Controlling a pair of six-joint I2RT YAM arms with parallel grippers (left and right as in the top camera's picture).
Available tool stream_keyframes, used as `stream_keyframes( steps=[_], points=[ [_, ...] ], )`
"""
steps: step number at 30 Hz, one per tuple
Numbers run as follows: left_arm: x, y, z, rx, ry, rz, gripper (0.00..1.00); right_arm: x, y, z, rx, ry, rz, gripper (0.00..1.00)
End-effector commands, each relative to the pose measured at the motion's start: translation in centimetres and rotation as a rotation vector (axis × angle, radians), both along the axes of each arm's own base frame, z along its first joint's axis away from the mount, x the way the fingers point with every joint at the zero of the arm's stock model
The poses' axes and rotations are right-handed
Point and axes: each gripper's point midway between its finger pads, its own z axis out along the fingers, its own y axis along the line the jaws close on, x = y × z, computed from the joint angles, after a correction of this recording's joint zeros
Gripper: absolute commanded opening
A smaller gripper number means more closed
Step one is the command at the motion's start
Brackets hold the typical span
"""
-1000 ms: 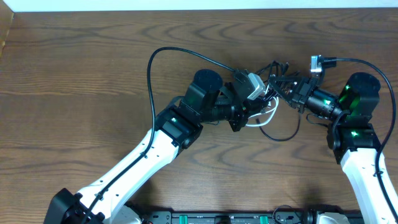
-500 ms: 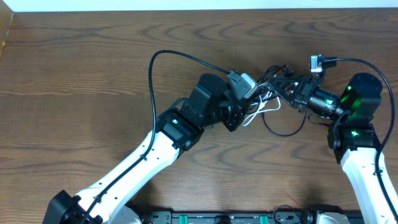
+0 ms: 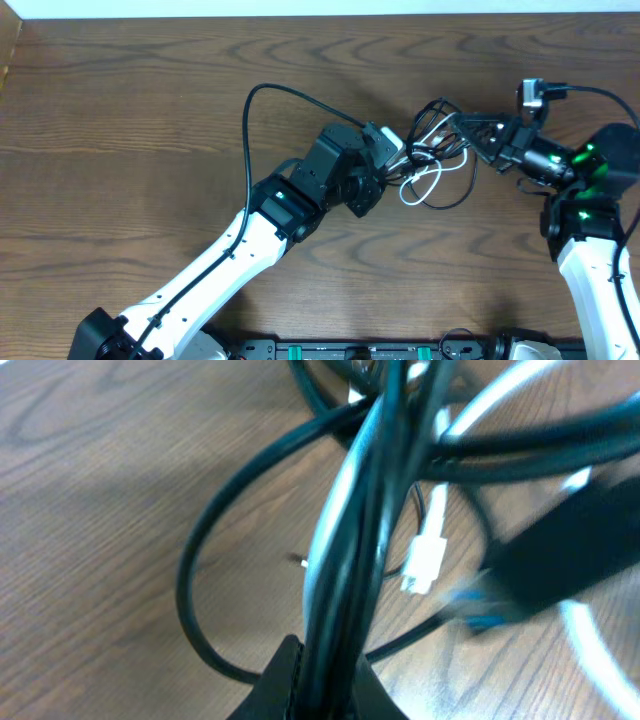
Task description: Untangle cables
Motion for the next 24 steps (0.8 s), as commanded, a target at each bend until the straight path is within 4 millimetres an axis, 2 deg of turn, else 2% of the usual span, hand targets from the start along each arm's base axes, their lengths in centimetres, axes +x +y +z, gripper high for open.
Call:
stream_keyframes(
  steps=[1,8,12,18,21,24],
  points=[
    [0.6,2.6,-2.4,0.156,-0.019,0.045,0.08,0.0,-1.8,2.2,0.029,-0.024,-0.035,0.01],
    [2.0,6.4,-3.4,0.329,-0.064,0.192,0.08,0.2,-4.1,3.2,0.048,-0.037,-0.09,0.01],
    [2.7,9.2,-3.9,0.439,-0.084,0.284,0.08,0.2,-6.1,3.9,0.05,-0.061,-0.136,0.01],
    [3.5,12.8,-4.5,0.498,-0.042,0.369,0.08,-0.1,-8.9,4.1,0.035,-0.074,-0.192,0.01],
    [4.3,13.8,-4.3,0.479,-0.035,0.42,0.08,-0.2,-9.4,4.0,0.029,-0.073,-0.198,0.01],
    [4.3,12.4,-4.2,0.389,-0.008,0.391,0.08,-0.2,-9.4,4.0,0.014,-0.093,-0.197,0.01]
  ],
)
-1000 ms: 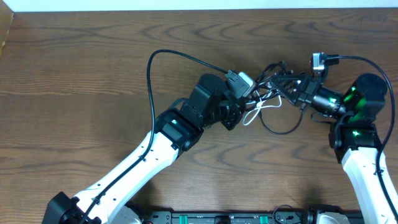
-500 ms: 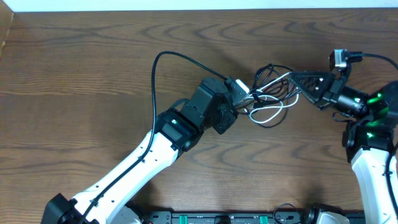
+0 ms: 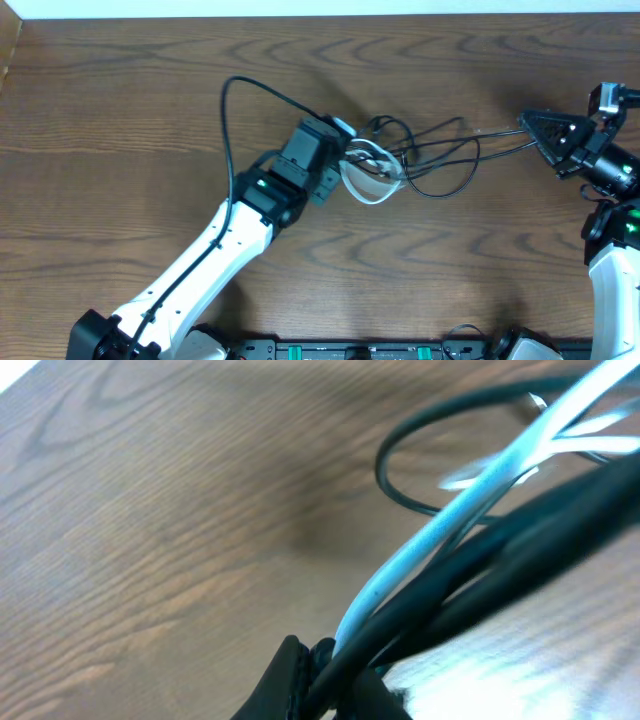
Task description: Untangle cables
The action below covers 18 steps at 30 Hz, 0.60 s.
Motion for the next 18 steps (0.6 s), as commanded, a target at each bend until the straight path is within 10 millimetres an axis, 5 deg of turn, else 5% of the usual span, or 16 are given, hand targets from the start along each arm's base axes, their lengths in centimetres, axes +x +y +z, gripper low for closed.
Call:
stream_keyframes(
  steps=[1,4,8,10,12,18],
  points=[
    [0.4,0.7,-0.9,-0.014,0.018,0.034,0.08,0.4,-1.0,1.7,-0.038,-0.085,-0.067,0.01],
    [0.4,-1.0,-0.4,-0.092,0.018,-0.017,0.08,0.4,-1.0,1.6,-0.065,-0.114,-0.066,0.01],
    [0.9,-3.3,0.9,-0.203,-0.014,-0.077,0.08,0.2,-0.5,1.2,-0.092,-0.131,-0.038,0.33],
    [1.2,-4.6,1.9,-0.263,-0.037,-0.118,0.08,-0.1,-0.3,0.9,-0.107,-0.14,-0.02,0.74],
    [1.5,-5.3,2.8,-0.302,-0.065,-0.142,0.08,-0.3,-0.1,0.7,-0.123,-0.153,-0.001,0.99],
    [2.7,-6.5,5.1,-0.391,-0.145,-0.145,0.08,-0.5,0.4,0.0,-0.135,-0.151,0.032,0.99]
  ],
)
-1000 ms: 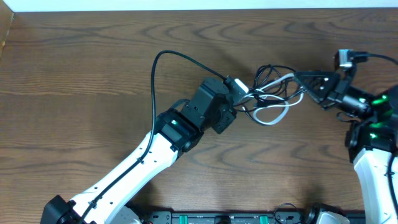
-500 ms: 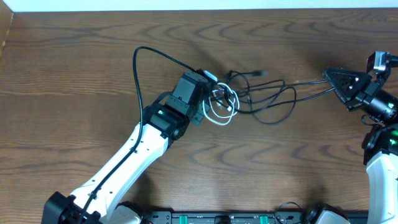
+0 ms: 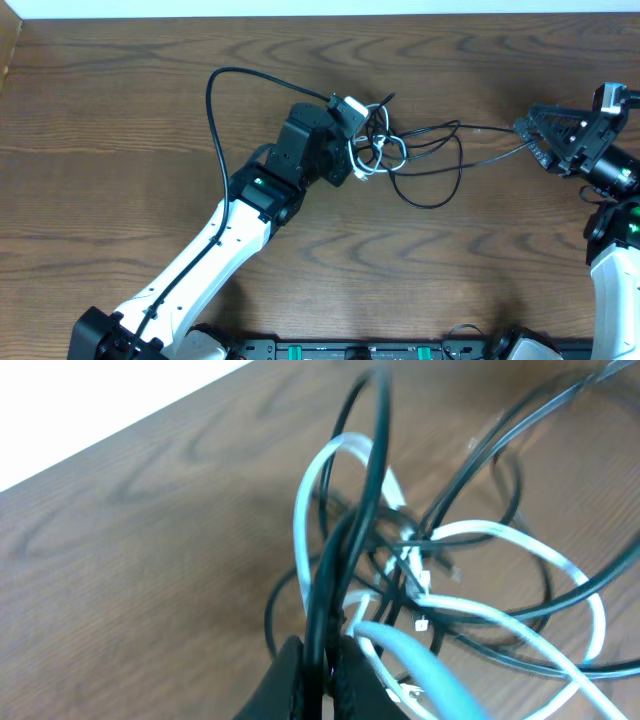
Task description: Untangle cables
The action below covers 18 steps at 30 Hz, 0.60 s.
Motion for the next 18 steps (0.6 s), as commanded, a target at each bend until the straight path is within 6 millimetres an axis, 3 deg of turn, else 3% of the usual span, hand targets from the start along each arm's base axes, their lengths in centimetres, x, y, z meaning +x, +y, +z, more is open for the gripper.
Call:
stream_keyframes(
  steps=[1,5,10,13,18],
  points=[
    [0.4,-0.6,0.8,-0.067,-0.005,-0.004,0.08,-0.5,0.6,0.6,-0.054,-0.068,0.031,0.99],
    [1.0,-1.0,2.0,-0.122,-0.032,0.015,0.08,0.0,0.9,-1.2,-0.029,0.009,0.018,0.99],
    [1.8,-1.5,3.8,-0.208,-0.072,0.041,0.08,0.8,1.6,-6.3,-0.012,0.244,-0.059,0.99],
    [2.0,-1.7,4.5,-0.224,-0.099,0.039,0.08,0.3,2.9,-9.7,-0.056,0.389,-0.084,0.99],
    [2.1,-1.6,4.7,-0.224,-0.106,0.043,0.08,-1.6,6.5,-13.5,-0.167,0.538,-0.03,0.99]
  ],
)
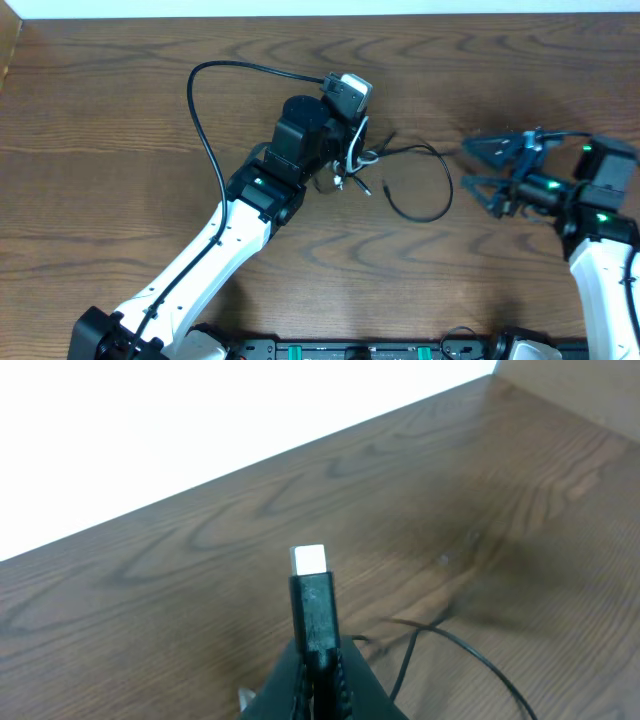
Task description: Untangle cables
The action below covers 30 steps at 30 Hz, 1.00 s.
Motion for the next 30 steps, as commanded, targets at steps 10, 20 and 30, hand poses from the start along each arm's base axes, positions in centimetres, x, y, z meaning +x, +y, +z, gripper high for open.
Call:
stream_keyframes(
  steps=[10,20,30],
  points=[
    [0.2,0.1,0.1,-0.019,0.006,0.003,0.08,-2.0,4.6,-2.5,-0.173,0.0,0.144,0.99],
    [-0.1,-0.4,3.4,-0.09,-0.076,-0.022,0.07,-0.5,4.8,-0.5,-0.193,-0.189,0.169,0.99],
    [-0.9,-0.7,8.2,-0.339,-0.066,-0.01,0.08,-0.6,7.6,3.5,-0.289,-0.723,0.38,0.99]
  ],
)
